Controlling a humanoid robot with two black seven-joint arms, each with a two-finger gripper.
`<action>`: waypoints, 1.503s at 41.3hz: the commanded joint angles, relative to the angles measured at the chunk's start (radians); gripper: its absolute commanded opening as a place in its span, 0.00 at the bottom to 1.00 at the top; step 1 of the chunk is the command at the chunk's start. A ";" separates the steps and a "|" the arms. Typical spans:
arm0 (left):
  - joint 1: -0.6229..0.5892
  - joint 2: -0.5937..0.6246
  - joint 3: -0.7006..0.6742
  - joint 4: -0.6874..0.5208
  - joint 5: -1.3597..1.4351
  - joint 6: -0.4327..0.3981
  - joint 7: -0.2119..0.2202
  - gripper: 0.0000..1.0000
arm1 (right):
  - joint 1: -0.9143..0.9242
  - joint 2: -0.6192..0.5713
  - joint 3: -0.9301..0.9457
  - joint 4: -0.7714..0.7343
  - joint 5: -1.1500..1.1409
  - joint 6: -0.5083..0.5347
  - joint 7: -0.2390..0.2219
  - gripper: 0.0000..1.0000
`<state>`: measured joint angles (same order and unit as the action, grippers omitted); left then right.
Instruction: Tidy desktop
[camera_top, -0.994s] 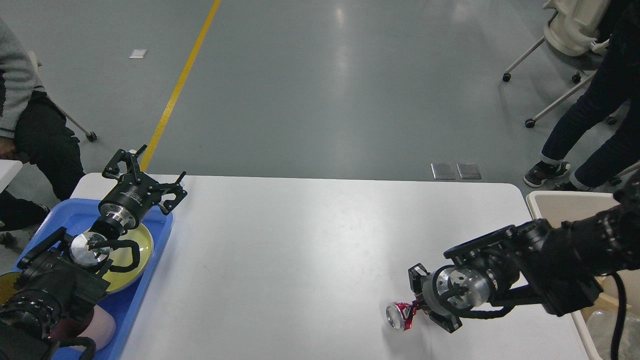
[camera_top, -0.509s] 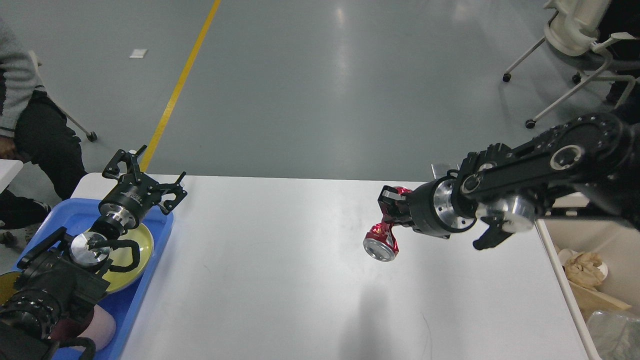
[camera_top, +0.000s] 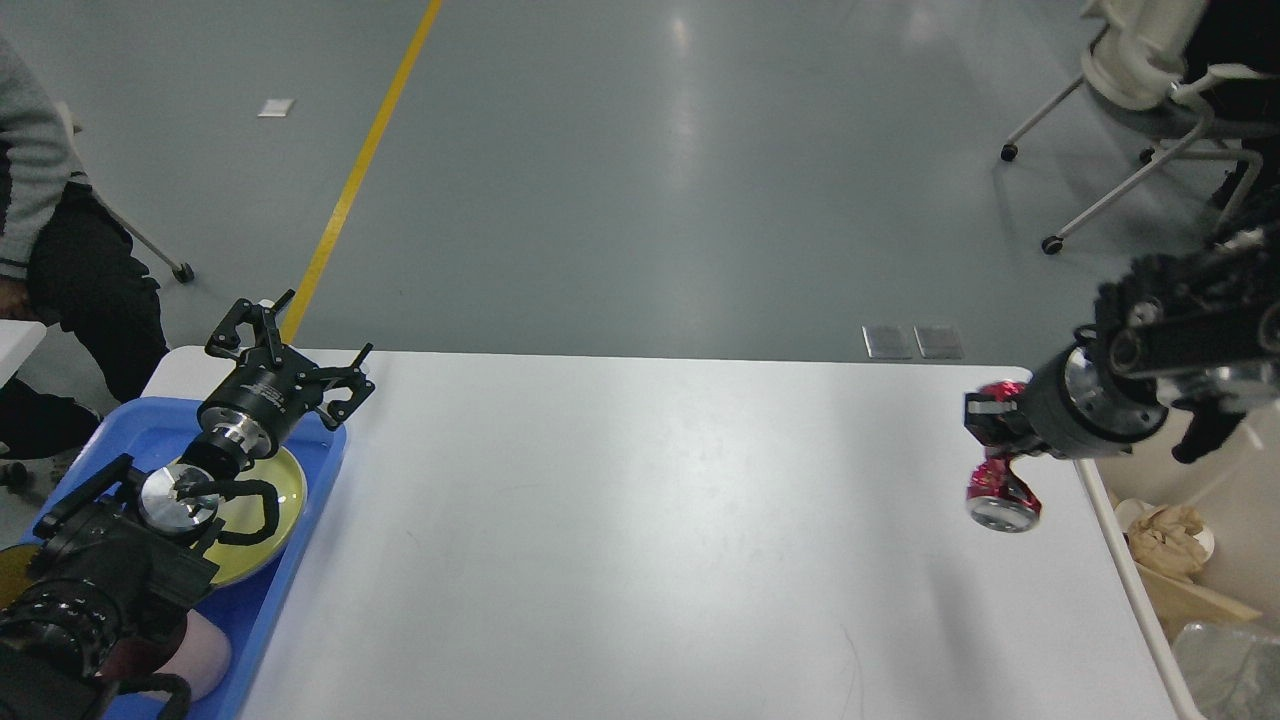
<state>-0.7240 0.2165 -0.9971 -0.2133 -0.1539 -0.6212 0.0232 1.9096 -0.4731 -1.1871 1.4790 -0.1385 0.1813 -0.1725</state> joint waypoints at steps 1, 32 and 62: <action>0.000 0.000 0.000 0.000 -0.001 0.000 -0.002 1.00 | -0.240 -0.068 -0.014 -0.303 -0.013 -0.010 0.001 0.00; 0.000 0.000 0.000 0.000 -0.001 0.000 -0.002 1.00 | -1.159 0.070 0.257 -1.441 0.244 -0.137 -0.007 1.00; 0.000 0.000 0.000 0.000 -0.001 0.000 -0.002 1.00 | -0.903 0.152 1.004 -1.438 0.654 -0.221 0.013 1.00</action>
<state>-0.7241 0.2163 -0.9971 -0.2132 -0.1550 -0.6213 0.0222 0.9633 -0.3295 -0.4496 0.0289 0.4097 -0.0174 -0.1695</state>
